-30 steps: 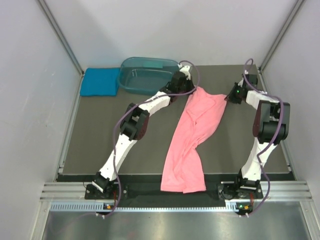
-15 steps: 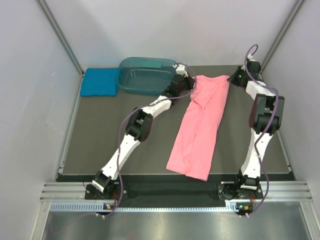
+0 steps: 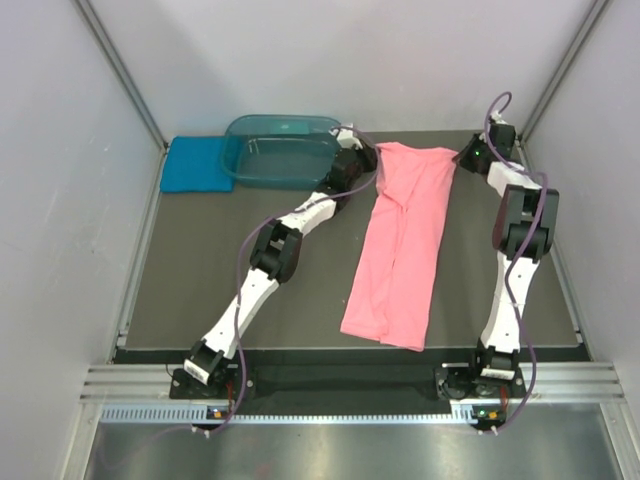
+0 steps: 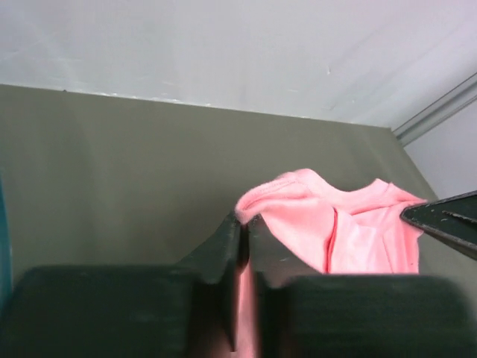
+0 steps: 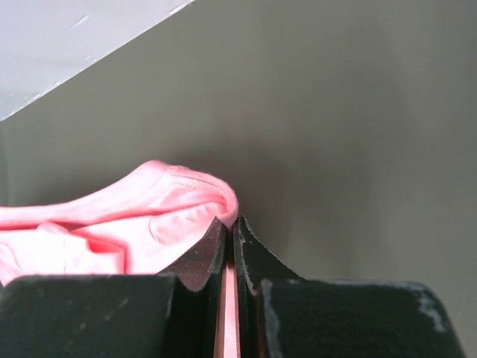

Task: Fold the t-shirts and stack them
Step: Fold the tshirt

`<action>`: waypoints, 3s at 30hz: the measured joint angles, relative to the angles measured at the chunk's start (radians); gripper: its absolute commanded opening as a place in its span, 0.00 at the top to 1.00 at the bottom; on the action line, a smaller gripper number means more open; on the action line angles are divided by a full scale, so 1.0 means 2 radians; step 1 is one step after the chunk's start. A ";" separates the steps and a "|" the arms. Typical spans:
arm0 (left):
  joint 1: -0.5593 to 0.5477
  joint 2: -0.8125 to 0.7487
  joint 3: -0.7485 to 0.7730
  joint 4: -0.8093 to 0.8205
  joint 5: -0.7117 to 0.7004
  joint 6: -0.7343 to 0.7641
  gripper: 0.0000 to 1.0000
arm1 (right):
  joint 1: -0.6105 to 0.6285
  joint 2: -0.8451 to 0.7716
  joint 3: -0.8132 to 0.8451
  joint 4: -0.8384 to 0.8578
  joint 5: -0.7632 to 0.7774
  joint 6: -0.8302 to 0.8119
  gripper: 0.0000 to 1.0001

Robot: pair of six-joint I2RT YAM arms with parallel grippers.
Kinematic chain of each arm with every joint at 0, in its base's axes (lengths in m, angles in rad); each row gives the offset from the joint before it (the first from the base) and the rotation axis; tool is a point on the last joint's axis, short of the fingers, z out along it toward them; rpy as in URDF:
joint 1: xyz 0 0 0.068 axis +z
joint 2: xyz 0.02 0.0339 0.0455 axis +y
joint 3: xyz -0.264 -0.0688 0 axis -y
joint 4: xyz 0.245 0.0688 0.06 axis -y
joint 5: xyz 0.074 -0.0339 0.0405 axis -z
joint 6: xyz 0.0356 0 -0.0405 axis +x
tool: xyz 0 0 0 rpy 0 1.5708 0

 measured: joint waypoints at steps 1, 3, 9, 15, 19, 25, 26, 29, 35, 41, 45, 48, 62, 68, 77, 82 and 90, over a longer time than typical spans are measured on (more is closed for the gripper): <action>0.001 0.000 0.002 0.000 0.000 -0.001 0.72 | 0.000 0.000 0.000 0.001 0.000 0.000 1.00; 0.001 0.000 0.005 0.002 -0.001 -0.004 0.36 | -0.001 0.001 0.004 0.000 0.000 0.000 0.95; -0.001 0.000 0.011 0.007 0.002 -0.010 0.01 | -0.003 0.011 0.034 -0.011 -0.001 0.001 0.76; 0.002 -0.011 0.000 -0.019 0.028 -0.008 0.01 | -0.004 0.013 0.086 -0.072 0.000 -0.005 0.48; 0.001 -0.053 -0.038 -0.051 0.063 -0.010 0.01 | -0.005 0.008 0.115 -0.136 0.012 -0.010 0.43; -0.014 -0.167 -0.127 -0.099 0.130 -0.018 0.08 | -0.007 -0.079 0.018 -0.240 0.042 -0.021 0.41; -0.018 -0.187 -0.143 -0.104 0.139 -0.018 0.10 | -0.006 -0.104 -0.017 -0.246 0.044 -0.024 0.40; -0.035 -0.252 -0.188 -0.129 0.166 -0.019 0.22 | -0.002 -0.191 -0.122 -0.277 0.051 -0.032 0.40; -0.074 -0.373 -0.275 -0.195 0.216 -0.002 0.29 | 0.016 -0.342 -0.270 -0.306 0.047 -0.040 0.39; -0.124 -0.493 -0.419 -0.274 0.218 0.034 0.32 | 0.068 -0.467 -0.402 -0.310 0.031 -0.039 0.39; -0.146 -0.570 -0.538 -0.323 0.213 0.039 0.30 | 0.154 -0.556 -0.499 -0.314 0.013 -0.023 0.40; -0.143 -0.613 -0.618 -0.363 0.207 0.039 0.28 | 0.191 -0.624 -0.569 -0.318 -0.002 0.005 0.41; -0.127 -0.703 -0.820 -0.426 0.196 -0.029 0.38 | 0.222 -0.748 -0.731 -0.332 -0.016 0.106 0.47; -0.123 -0.693 -0.836 -0.412 0.220 -0.061 0.45 | 0.222 -0.766 -0.745 -0.331 -0.022 0.121 0.53; -0.123 -0.655 -0.870 -0.360 0.263 -0.109 0.42 | 0.224 -0.790 -0.758 -0.344 -0.023 0.126 0.57; -0.123 -0.644 -0.869 -0.345 0.283 -0.125 0.47 | 0.224 -0.799 -0.761 -0.350 -0.023 0.126 0.58; -0.122 -0.635 -0.869 -0.342 0.289 -0.137 0.60 | 0.229 -0.799 -0.771 -0.349 -0.036 0.127 0.62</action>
